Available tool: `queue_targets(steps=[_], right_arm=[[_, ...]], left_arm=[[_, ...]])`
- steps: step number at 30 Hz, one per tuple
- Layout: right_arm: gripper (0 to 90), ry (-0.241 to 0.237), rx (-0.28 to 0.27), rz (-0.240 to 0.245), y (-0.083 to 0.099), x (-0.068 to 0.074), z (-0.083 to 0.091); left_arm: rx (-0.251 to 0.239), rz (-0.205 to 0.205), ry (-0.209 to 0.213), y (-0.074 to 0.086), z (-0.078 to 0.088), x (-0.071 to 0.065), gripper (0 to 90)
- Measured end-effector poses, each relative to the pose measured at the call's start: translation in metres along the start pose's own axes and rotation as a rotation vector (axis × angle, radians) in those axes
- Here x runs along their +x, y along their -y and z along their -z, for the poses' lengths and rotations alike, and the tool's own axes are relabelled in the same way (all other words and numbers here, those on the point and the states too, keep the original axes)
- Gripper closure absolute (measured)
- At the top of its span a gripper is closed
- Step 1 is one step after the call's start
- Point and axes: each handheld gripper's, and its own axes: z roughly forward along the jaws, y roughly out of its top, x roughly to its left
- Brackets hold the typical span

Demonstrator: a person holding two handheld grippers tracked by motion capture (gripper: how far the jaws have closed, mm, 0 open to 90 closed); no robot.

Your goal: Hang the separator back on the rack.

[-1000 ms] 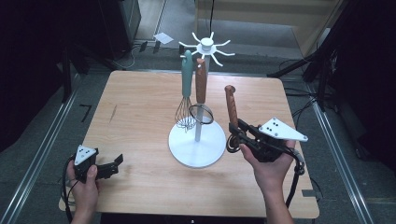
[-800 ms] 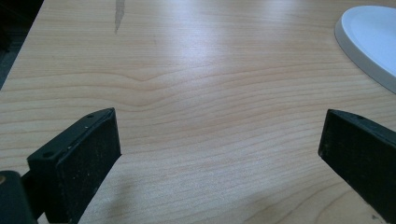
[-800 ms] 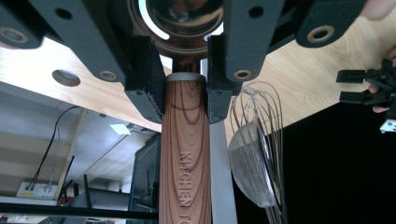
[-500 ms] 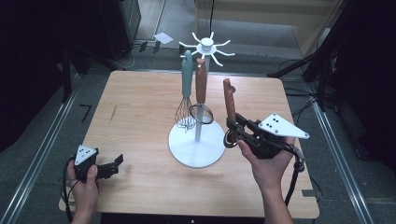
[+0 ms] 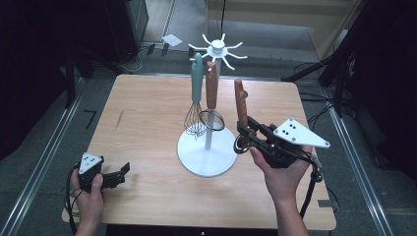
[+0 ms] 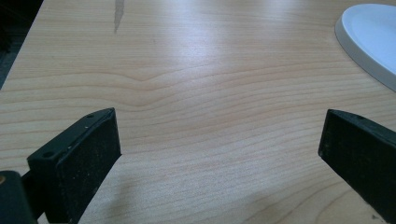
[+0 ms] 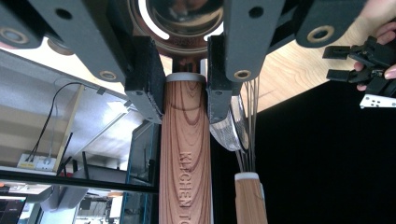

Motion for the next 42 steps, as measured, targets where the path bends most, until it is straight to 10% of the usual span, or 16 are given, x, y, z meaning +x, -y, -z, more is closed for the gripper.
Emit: queue_targets(steps=[42], right_arm=[[71.1,0.020,-0.081,0.024,-0.030,0.019,0.005]], left_arm=[[-0.002,-0.008,-0.003,0.000,0.000,-0.001,0.0]])
